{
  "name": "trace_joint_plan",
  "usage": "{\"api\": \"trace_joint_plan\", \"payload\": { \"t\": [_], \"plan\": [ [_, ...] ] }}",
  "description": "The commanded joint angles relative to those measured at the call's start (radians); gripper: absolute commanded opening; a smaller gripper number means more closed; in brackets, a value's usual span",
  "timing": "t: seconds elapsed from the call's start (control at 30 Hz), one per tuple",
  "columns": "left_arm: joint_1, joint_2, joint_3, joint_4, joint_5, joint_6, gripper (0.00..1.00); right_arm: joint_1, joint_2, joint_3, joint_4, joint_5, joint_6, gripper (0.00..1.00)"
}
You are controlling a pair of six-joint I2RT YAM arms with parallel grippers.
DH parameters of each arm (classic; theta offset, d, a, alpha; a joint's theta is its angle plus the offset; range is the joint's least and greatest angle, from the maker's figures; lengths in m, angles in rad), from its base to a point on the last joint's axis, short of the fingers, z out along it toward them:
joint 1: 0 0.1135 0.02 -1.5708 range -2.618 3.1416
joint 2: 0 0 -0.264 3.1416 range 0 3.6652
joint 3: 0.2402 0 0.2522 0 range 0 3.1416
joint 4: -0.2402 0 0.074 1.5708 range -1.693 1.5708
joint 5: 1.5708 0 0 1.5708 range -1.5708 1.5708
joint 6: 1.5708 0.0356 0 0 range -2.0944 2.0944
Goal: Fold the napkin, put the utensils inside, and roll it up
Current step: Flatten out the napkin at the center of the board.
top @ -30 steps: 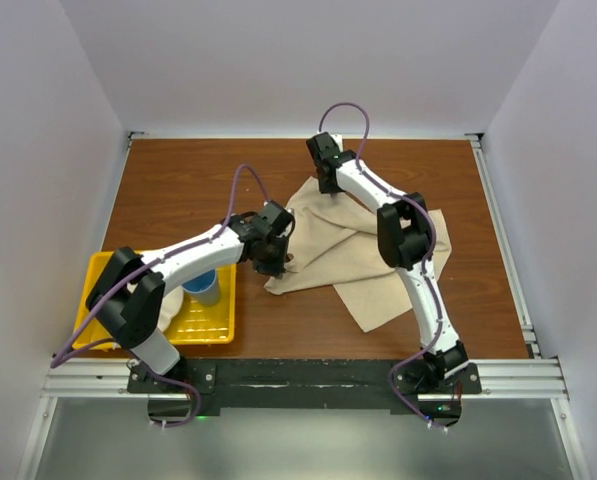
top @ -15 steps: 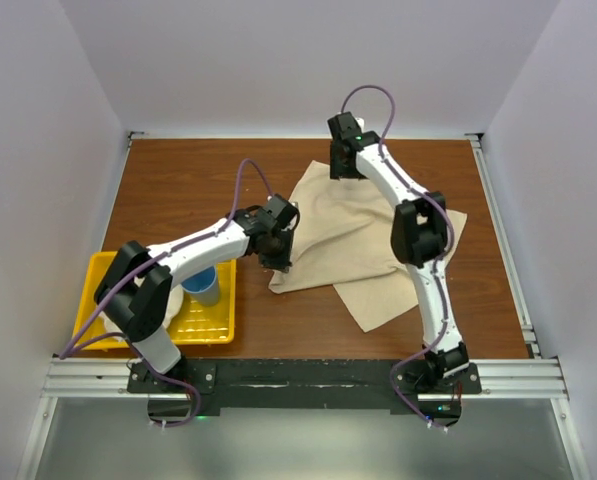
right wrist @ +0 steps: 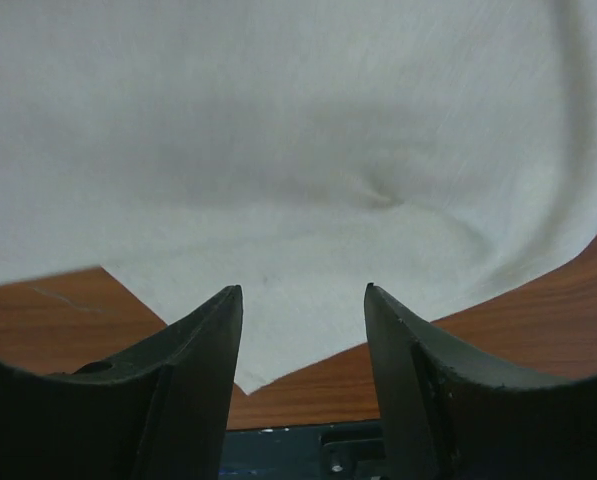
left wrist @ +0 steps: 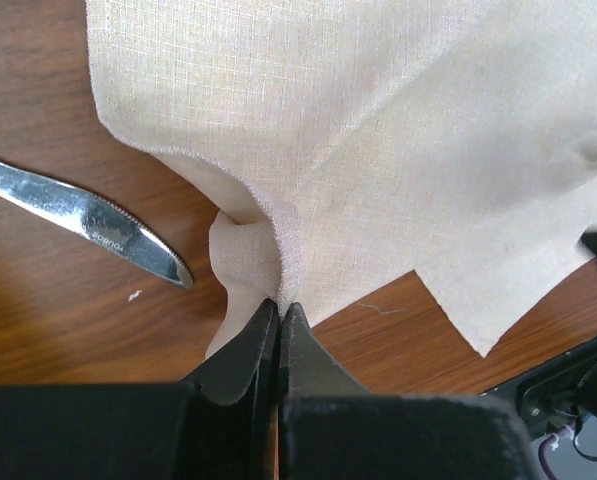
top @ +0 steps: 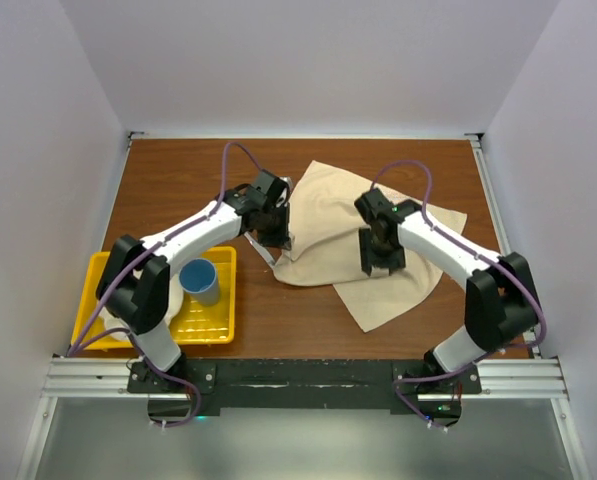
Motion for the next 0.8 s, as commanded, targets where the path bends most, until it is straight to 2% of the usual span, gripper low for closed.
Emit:
{"api": "trace_joint_plan", "payload": {
  "t": [0.0,0.13,0.3,0.57,0.77],
  "plan": [
    [0.013,0.029,0.054,0.002,0.083,0.011,0.0,0.048,-0.148,-0.178,0.049,-0.084,0.098,0.55],
    [0.015,0.041,0.058,-0.007,0.112,0.0,0.0,0.07,-0.157,-0.293,0.092,-0.13,0.134,0.5],
    [0.015,0.03,0.037,-0.01,0.114,-0.008,0.0,0.119,-0.131,-0.321,0.157,-0.112,0.146,0.5],
    [0.015,0.0,-0.004,-0.021,0.086,-0.018,0.0,0.156,-0.038,-0.396,0.238,-0.187,0.177,0.49],
    [0.016,-0.005,0.022,-0.038,0.046,-0.008,0.0,0.196,-0.157,-0.506,0.157,-0.179,0.27,0.49]
  ]
}}
